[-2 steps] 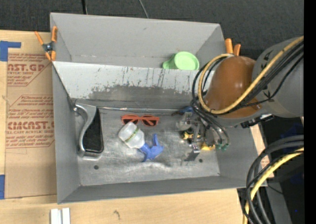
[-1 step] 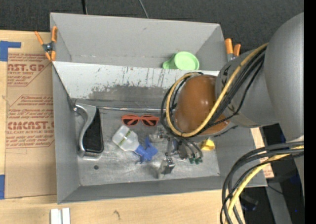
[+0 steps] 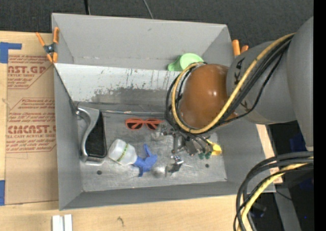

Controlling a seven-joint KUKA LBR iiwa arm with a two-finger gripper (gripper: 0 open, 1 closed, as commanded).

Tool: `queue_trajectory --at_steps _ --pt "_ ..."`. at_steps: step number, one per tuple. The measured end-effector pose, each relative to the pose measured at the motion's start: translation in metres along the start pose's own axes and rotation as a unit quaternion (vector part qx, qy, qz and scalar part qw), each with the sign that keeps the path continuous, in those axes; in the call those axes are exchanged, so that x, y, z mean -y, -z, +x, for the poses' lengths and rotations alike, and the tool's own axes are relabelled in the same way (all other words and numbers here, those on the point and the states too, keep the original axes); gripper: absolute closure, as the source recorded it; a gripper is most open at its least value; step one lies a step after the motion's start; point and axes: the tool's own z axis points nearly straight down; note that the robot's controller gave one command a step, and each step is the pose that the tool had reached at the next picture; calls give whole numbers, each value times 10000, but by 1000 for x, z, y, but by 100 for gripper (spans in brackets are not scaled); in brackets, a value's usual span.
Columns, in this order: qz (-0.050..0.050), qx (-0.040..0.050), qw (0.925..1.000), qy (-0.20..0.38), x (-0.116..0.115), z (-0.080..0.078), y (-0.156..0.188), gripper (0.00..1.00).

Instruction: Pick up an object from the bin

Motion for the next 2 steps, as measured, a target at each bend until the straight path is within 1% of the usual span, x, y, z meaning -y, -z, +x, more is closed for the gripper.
queue_trajectory --at_steps 1,2 --pt "-4 8 9984 -569 -35 0 -18 0" --pt "17 129 9973 -724 -51 8 -42 0"
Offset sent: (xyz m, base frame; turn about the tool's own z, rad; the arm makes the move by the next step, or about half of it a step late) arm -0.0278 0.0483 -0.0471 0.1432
